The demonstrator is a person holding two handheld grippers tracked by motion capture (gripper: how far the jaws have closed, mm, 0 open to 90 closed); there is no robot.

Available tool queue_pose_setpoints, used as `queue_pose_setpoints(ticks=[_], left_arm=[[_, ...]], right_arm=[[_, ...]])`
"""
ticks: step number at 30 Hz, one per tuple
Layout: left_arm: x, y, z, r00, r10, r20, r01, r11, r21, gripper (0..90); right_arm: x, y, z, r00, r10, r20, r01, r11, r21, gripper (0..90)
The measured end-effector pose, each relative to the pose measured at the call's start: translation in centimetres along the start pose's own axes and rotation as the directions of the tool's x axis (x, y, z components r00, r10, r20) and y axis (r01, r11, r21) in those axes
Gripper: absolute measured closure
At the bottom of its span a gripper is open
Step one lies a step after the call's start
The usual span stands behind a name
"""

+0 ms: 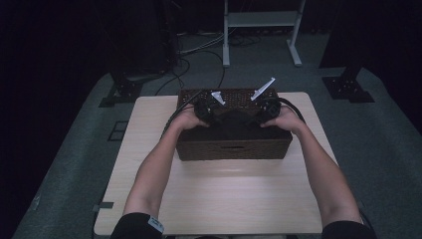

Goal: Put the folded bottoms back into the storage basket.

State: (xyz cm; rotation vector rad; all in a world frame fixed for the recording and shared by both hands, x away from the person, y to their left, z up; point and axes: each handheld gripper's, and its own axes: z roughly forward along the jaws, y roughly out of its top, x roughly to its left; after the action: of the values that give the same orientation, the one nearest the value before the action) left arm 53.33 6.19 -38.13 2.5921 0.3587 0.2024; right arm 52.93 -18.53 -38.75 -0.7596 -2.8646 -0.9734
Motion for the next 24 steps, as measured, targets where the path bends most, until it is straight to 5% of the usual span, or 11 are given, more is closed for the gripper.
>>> queue_pose_setpoints(ticks=[6,10,24], left_arm=[[0.0,-0.2,-0.1,0.9987,-0.029,-0.043,0.029,0.9995,0.011,62.9],[0.1,-0.2,-0.6,0.9977,-0.041,-0.055,0.04,0.9992,-0.006,57.6],[-0.5,-0.9,-1.6,0.9976,-0.059,-0.038,0.057,0.997,-0.052,47.4]], right_arm=[[-0.1,-0.2,-0.2,0.9985,0.035,0.041,-0.036,0.999,0.015,56.9],[0.0,0.0,-1.0,0.9985,0.035,0.043,-0.034,0.999,-0.027,56.4],[1.1,0.1,-2.6,0.9984,0.001,0.057,0.003,0.998,-0.059,50.9]])
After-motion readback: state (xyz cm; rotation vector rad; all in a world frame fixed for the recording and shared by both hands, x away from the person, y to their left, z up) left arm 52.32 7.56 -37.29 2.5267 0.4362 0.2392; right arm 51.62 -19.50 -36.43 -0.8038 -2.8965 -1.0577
